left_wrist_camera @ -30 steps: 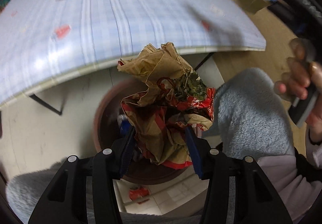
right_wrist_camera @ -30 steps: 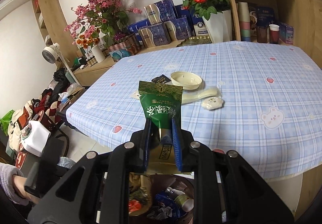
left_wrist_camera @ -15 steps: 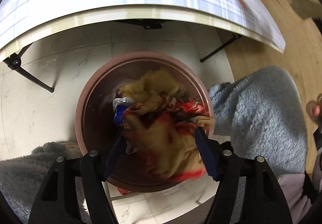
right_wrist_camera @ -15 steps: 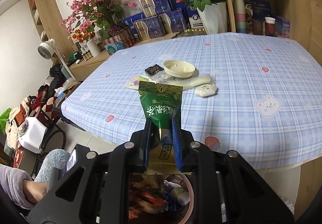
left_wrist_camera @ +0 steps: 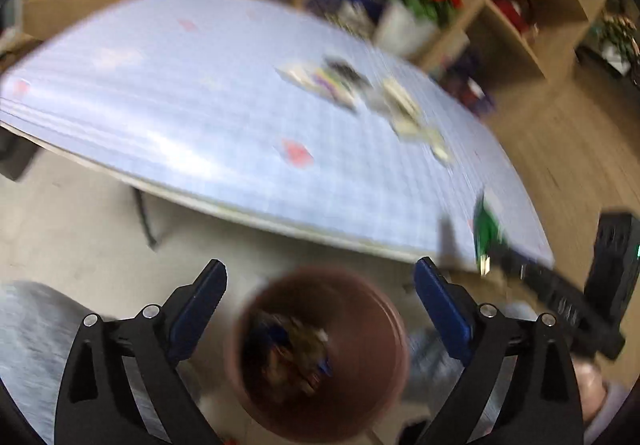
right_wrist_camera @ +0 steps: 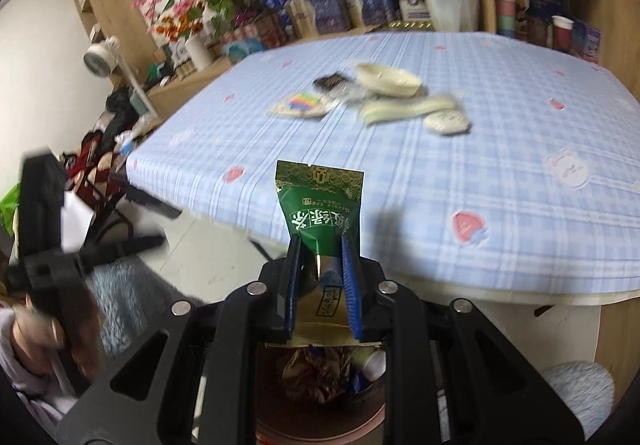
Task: Collect trash
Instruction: 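Lower the green tea packet into the bin and open the right tool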
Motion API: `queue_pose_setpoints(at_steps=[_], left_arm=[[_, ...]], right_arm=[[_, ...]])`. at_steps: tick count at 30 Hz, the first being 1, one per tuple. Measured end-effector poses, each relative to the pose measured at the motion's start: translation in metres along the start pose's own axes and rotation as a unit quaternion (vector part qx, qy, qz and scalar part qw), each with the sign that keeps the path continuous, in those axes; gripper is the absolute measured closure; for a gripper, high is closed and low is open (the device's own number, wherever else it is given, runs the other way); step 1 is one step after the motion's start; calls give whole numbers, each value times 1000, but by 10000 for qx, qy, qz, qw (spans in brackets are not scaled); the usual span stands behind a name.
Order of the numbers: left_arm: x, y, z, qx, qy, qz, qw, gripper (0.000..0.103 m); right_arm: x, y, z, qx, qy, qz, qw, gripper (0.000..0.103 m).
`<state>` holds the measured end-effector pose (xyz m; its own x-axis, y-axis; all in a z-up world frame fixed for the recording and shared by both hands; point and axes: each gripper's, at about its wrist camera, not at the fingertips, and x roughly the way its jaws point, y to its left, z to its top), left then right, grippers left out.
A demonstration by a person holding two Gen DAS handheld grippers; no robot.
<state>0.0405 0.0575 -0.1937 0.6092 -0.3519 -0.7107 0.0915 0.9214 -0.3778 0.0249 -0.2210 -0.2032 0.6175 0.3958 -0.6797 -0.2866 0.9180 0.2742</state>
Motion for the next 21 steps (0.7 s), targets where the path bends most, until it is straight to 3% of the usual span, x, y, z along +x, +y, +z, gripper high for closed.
queue_pose_setpoints(at_steps=[4,8,21], left_arm=[[-16,8,3,7,-509,388,9980,10],[-21,12,-1,98,-731,640,9952,9],[-15,20,-5,68,-722,862,9936,9]], right_arm=[[20,16,-12,-216,317,118,9992,80],[39,31,-26,-476,696,199,9962,80],[70,48,-55,-865,1388,166,9864,80]])
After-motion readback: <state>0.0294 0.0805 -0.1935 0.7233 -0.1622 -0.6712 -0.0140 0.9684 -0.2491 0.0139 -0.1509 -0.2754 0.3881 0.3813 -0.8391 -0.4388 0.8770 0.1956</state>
